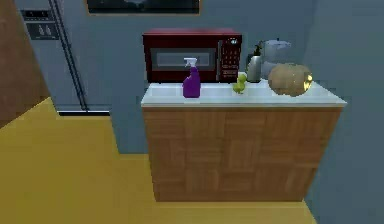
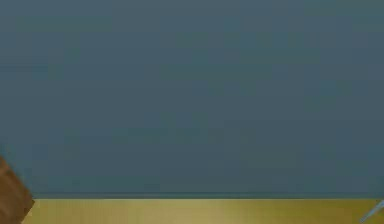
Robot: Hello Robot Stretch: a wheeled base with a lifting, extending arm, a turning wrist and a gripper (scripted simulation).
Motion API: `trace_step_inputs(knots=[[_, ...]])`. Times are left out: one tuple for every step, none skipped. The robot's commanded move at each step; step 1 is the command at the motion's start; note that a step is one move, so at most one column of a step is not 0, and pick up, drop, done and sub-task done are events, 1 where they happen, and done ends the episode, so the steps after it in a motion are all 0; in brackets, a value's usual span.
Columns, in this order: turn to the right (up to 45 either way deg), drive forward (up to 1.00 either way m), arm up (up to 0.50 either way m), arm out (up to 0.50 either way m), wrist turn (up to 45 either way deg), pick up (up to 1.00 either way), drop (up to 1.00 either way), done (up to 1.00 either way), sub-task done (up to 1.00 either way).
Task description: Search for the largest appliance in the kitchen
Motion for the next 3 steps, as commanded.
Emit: trace_step_inputs(knots=[[18.0,0.00,0.00,0.00,0.0,0.00,0.00,0.00,0.00],[0.0,0.45,0.00,0.00,0.0,0.00,0.00,0.00,0.00],[-45.0,0.00,0.00,0.00,0.0,0.00,0.00,0.00,0.00]])
